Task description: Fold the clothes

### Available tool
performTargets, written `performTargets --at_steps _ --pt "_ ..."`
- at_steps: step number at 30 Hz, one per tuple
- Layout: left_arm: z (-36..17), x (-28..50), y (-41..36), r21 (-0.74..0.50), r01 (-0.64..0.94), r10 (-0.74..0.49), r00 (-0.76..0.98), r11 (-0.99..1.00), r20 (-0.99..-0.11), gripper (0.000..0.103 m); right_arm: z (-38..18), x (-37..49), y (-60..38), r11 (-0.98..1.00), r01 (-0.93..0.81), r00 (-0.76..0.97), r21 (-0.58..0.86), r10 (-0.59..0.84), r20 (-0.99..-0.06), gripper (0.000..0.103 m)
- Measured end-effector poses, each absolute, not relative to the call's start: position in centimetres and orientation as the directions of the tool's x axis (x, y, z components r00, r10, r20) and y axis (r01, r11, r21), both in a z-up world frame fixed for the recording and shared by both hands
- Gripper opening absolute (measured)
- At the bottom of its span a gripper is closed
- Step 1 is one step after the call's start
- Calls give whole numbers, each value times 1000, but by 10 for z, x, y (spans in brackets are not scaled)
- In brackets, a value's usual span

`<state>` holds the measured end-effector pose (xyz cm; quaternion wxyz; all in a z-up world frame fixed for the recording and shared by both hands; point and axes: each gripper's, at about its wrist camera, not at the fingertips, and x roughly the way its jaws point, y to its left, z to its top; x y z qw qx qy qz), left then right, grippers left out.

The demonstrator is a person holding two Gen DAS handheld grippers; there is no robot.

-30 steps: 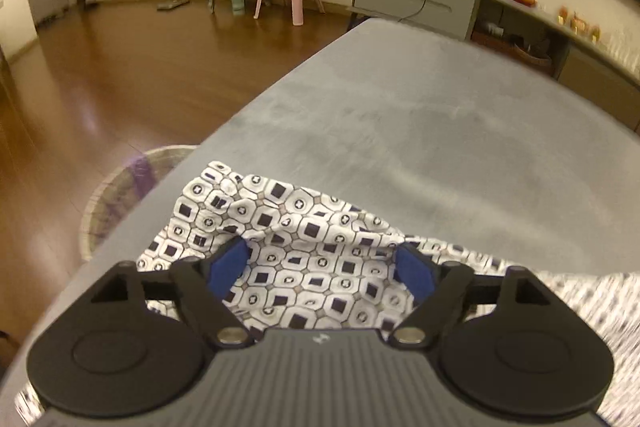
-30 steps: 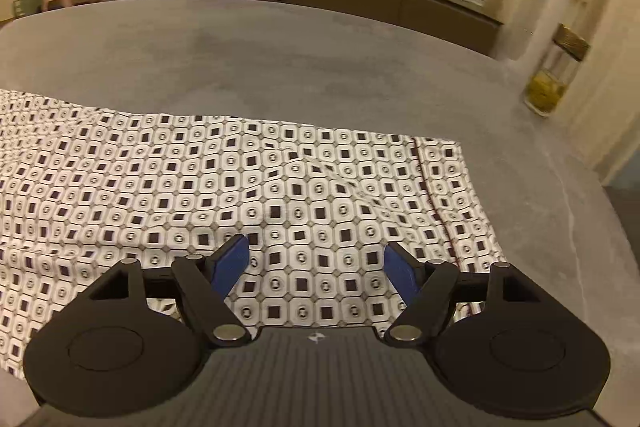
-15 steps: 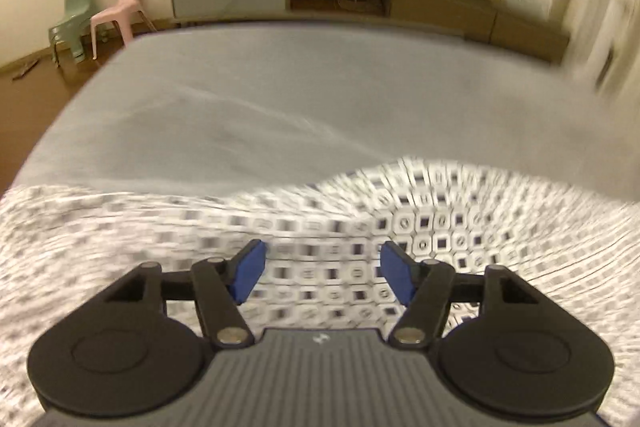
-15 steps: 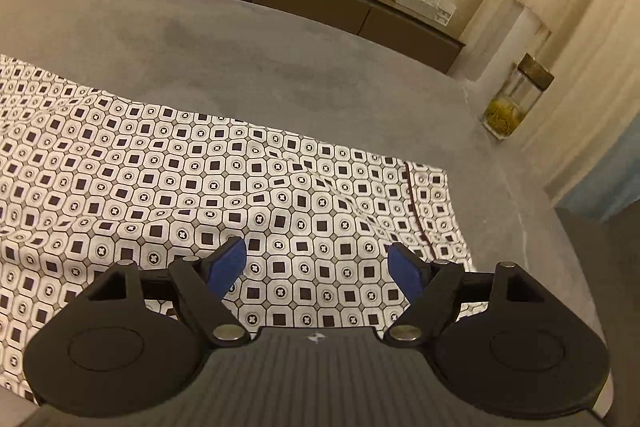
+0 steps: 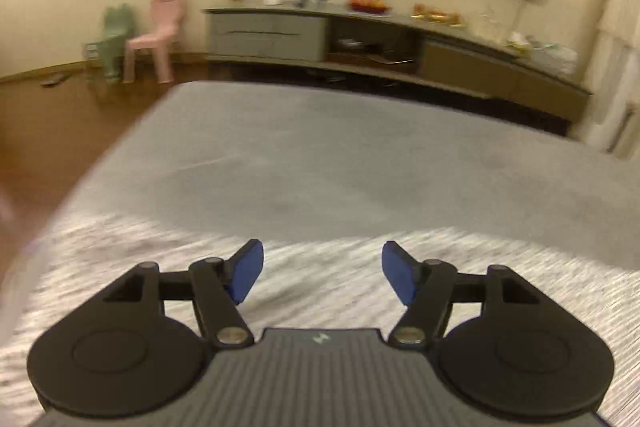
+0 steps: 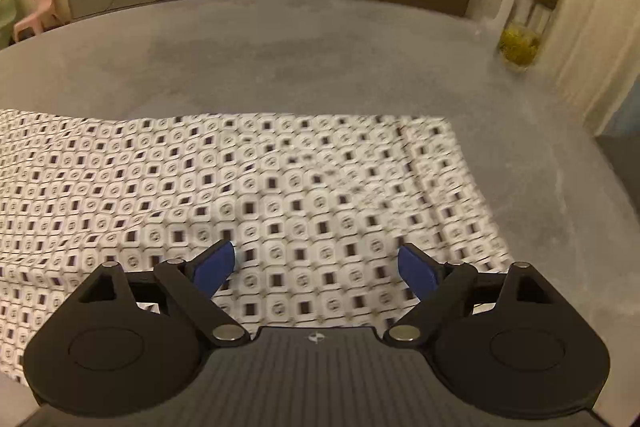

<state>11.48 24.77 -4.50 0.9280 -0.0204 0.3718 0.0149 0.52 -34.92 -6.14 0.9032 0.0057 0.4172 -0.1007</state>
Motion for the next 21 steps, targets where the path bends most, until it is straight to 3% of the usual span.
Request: performTargets --at_steps 5,8,11,13,15,18,21 --pt "-56 94 293 1 -81 57 685 997 -726 66 -51 -2 -320 996 88 694 -7 -66 -717 89" --pt "-79 115 286 77 -89 116 622 993 -775 68 -57 -2 -290 999 -38 671 12 34 -741 89" --pt "-84 136 282 65 -146 144 632 987 -761 72 -70 -3 -270 996 -82 617 -22 33 -787 89" --pt "-81 152 279 36 -212 162 616 977 -771 69 -71 -8 -269 995 -97 605 9 66 -793 91" --pt "-73 161 262 64 -242 202 604 968 -771 55 -73 -18 -263 991 -136 600 8 89 -795 93" --pt "-49 154 211 50 -135 130 687 990 -715 56 -72 -32 -257 983 -183 591 12 120 -798 95" --pt "-58 149 145 77 46 24 694 996 -720 60 -68 -44 -258 979 -202 598 -13 113 -794 94"
